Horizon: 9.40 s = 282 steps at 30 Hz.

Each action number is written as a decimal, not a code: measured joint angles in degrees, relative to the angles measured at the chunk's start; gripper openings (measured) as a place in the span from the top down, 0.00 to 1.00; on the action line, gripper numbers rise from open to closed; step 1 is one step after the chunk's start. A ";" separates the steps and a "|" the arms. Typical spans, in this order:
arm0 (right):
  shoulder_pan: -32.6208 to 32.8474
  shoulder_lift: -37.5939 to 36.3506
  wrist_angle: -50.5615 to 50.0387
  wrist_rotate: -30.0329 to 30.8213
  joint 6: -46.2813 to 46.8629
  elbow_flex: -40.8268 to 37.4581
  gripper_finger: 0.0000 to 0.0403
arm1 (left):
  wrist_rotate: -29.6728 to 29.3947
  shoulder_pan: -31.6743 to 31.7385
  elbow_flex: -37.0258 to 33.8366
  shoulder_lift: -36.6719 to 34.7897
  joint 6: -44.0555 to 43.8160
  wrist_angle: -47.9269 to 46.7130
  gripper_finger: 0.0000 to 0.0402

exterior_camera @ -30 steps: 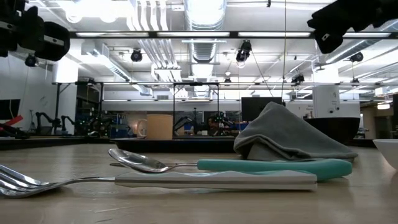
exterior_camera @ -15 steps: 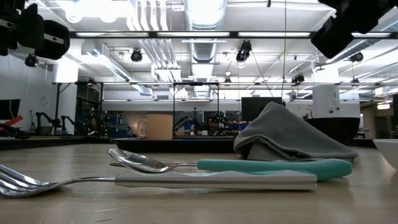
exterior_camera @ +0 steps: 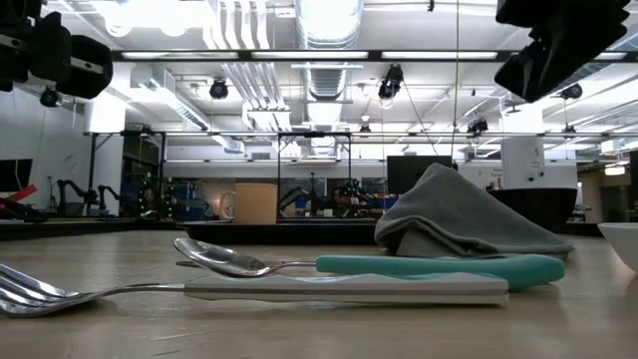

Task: Set up tray
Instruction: Put the white plate on the bottom left side of the black tray, then put the black bowl on top of the white plate of the black tray

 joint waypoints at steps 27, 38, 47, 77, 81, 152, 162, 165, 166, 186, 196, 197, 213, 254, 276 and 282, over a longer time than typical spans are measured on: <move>4.29 18.44 -1.19 -12.49 -4.00 -0.07 0.57 | -0.07 0.00 0.00 3.70 5.99 1.45 0.70; 4.74 25.37 2.25 -13.47 -3.99 -0.09 0.58 | 0.02 0.00 0.00 3.55 5.40 5.31 0.70; 4.78 30.25 4.91 -16.95 -4.49 -0.11 0.60 | 0.03 0.00 0.00 3.66 5.18 4.80 0.70; 6.10 40.61 8.01 -18.49 -5.51 -0.15 0.86 | 0.02 0.00 0.00 3.70 5.13 4.00 0.70; 5.91 40.61 7.95 -20.65 -5.43 -0.17 0.97 | 0.02 0.00 0.00 3.70 5.12 4.02 0.70; -39.39 70.94 -4.31 -30.83 -0.99 53.27 0.98 | 0.02 0.00 0.01 3.75 5.14 4.02 0.70; -40.00 73.70 -4.52 -22.10 3.91 63.46 0.98 | 0.01 0.00 0.00 3.81 5.14 4.00 0.70; -40.13 74.50 -5.41 -22.32 4.15 65.29 0.98 | 0.00 0.00 0.00 3.81 5.14 4.00 0.70; -40.14 75.11 -6.26 -22.36 4.07 65.79 0.98 | 0.02 0.00 0.00 3.81 5.14 4.00 0.70; -42.32 83.03 -8.18 -21.53 5.14 67.41 0.98 | -0.05 0.00 0.01 3.81 6.98 3.54 0.70; -42.40 83.03 -7.23 -20.92 7.50 67.41 0.98 | -0.02 0.00 0.00 3.81 7.08 3.56 0.70; -42.40 83.03 -7.23 -20.92 7.74 67.41 0.98 | -0.02 0.00 0.00 3.81 7.08 3.57 0.70; -42.40 83.03 -11.05 -20.75 8.24 67.41 0.98 | 0.00 0.00 0.02 3.81 7.10 3.57 0.70; -42.53 83.03 -12.59 -19.46 7.54 67.43 0.89 | 0.00 0.00 0.00 3.81 7.10 3.57 0.70; -45.07 83.03 -23.39 -19.41 4.37 73.61 0.73 | 0.00 0.00 0.00 3.83 7.10 3.55 0.70; -45.79 83.01 -30.71 -19.39 2.23 79.36 0.74 | 0.02 0.00 0.00 3.83 7.10 3.54 0.70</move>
